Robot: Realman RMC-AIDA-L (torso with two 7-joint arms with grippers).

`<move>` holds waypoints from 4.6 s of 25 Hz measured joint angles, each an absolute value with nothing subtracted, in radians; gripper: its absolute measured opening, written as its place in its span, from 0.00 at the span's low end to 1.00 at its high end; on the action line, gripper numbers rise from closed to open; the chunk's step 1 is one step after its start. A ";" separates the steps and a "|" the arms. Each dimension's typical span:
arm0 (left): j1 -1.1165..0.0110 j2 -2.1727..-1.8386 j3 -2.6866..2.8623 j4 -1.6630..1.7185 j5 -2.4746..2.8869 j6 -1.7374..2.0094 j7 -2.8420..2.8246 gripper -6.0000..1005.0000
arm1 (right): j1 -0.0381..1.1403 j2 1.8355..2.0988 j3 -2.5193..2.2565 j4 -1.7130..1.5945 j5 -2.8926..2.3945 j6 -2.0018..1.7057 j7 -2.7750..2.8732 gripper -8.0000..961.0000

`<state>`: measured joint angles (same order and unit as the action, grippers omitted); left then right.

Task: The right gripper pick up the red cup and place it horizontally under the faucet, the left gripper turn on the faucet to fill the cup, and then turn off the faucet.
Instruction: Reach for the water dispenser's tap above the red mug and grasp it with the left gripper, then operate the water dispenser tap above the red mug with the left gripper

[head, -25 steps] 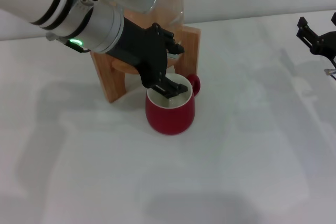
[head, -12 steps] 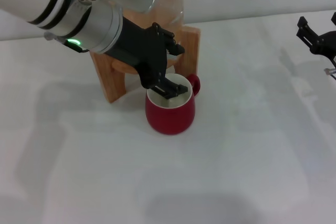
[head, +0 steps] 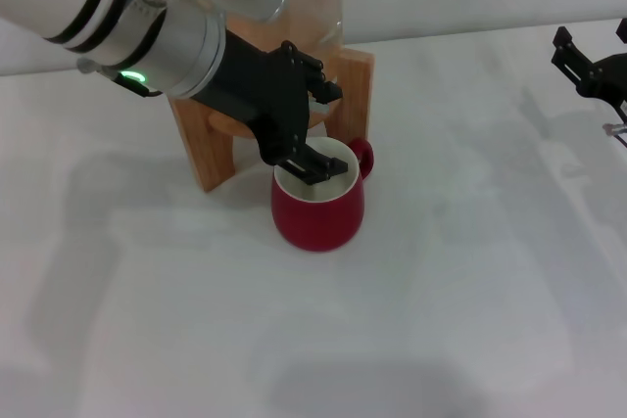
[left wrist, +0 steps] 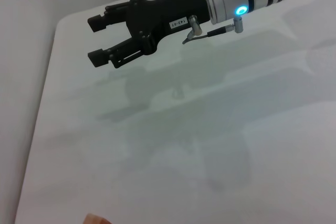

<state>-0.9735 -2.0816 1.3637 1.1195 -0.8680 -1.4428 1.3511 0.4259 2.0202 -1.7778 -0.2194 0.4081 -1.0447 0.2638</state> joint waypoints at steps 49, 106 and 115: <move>-0.921 -2.081 1.337 1.258 -0.859 -1.454 1.330 0.81 | 0.426 2.020 -1.775 -0.219 0.405 -1.045 0.263 0.91; -0.417 -2.086 1.570 1.492 -1.132 -1.155 1.314 0.81 | 0.449 2.023 -1.781 -0.222 0.406 -1.034 0.265 0.91; -0.410 -2.086 1.576 1.478 -1.137 -1.140 1.315 0.81 | 0.442 2.023 -1.783 -0.222 0.403 -1.037 0.265 0.91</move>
